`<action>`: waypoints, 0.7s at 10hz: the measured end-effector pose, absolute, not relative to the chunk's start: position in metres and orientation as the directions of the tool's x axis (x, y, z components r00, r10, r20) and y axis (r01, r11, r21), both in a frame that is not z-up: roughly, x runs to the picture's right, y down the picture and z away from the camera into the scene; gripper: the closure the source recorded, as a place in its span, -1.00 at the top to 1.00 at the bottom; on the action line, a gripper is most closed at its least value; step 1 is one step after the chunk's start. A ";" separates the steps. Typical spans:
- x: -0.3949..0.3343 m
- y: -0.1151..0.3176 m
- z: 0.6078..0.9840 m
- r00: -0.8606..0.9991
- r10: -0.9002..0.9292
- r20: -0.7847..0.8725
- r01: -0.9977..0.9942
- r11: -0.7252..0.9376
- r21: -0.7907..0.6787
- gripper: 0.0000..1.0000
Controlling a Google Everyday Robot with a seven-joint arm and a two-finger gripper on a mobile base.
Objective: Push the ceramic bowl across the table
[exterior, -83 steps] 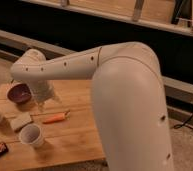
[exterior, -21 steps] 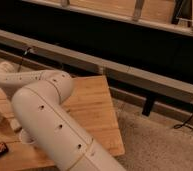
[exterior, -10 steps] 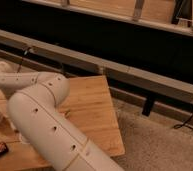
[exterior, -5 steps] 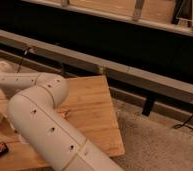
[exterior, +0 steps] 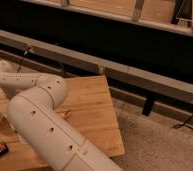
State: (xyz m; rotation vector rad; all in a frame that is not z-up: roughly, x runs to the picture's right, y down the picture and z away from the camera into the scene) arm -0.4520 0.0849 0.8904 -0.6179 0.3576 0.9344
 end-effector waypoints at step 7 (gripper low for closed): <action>-0.450 0.077 0.894 0.555 0.639 -0.533 -0.832 0.442 -0.336 0.30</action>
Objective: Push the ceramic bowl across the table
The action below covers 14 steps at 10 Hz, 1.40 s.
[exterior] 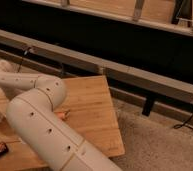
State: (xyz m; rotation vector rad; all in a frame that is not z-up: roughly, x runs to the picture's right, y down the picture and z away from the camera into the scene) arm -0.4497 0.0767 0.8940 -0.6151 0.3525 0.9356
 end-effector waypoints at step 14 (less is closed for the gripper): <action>-0.454 0.071 0.903 0.568 0.644 -0.513 -0.823 0.446 -0.352 0.30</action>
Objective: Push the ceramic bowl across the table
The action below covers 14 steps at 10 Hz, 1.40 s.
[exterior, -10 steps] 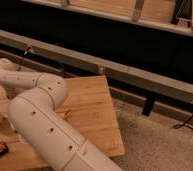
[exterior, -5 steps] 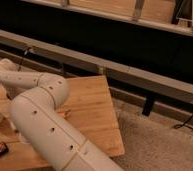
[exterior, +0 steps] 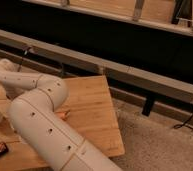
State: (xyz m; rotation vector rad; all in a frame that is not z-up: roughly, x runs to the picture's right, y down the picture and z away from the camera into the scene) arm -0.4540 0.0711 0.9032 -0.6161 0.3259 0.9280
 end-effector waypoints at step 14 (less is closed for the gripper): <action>-0.522 -0.181 0.865 0.331 0.933 0.144 -0.902 0.357 -0.244 0.30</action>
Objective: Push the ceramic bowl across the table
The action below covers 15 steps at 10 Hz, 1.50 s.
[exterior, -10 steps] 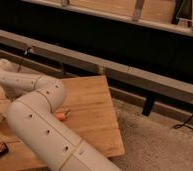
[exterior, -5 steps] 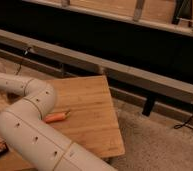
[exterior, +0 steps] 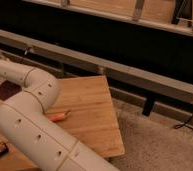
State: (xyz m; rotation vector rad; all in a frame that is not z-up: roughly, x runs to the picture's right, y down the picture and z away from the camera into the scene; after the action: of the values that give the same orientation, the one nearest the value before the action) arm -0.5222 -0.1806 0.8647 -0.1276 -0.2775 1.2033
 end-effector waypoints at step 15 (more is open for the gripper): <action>-0.363 0.031 0.719 0.631 0.751 -0.194 -0.770 0.575 -0.277 0.30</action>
State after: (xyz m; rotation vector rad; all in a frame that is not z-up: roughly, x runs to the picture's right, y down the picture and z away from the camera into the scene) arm -0.3630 0.0308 0.7186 -0.3520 0.0569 0.8910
